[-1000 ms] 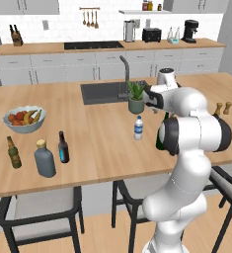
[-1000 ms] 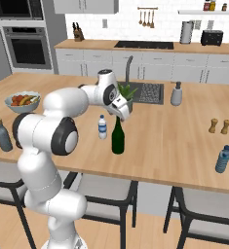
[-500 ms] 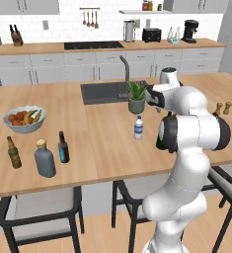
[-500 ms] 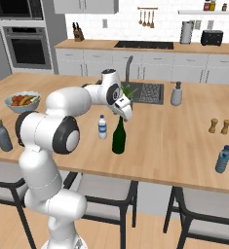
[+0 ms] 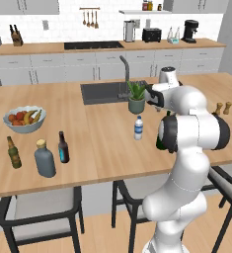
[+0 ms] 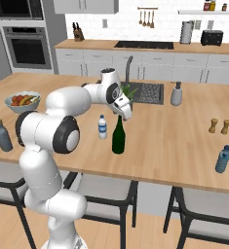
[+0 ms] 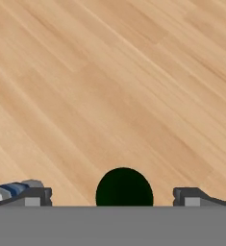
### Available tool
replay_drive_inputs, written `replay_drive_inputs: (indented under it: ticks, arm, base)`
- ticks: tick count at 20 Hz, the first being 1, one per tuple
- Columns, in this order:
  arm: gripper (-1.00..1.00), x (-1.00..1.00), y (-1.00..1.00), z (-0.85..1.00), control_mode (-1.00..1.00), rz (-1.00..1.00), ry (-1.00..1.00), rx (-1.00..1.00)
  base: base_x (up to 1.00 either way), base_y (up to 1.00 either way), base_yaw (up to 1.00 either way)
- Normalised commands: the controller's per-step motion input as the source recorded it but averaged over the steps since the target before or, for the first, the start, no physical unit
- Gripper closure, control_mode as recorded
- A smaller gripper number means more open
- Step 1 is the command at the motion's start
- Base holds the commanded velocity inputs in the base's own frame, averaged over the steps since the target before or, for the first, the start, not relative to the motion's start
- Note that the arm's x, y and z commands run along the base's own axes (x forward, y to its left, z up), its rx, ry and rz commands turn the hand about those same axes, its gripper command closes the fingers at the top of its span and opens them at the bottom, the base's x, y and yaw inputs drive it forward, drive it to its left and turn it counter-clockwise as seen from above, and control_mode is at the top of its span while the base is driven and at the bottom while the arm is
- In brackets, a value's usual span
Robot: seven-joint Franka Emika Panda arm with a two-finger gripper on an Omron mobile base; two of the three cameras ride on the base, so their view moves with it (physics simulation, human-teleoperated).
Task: Move the plastic bottles in the middle to the plastics group, and the glass bottles in the middle to the glass group.
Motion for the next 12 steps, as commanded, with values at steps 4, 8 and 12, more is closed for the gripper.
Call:
replay_drive_inputs:
  ticks: [4, 8, 12]
  arm:
    - [-1.0, -0.01, 0.0, 0.0, -1.0, -0.02, 0.0, 0.0]
    - [-1.0, -0.09, 0.0, 0.0, -1.0, -0.02, -0.01, 0.0]
    - [-1.0, -0.12, 0.0, 0.0, -1.0, -0.02, -0.01, 0.0]
  base:
    - [0.0, 0.0, 0.0]
    - [0.0, 0.0, 0.0]
    - [0.0, 0.0, 0.0]
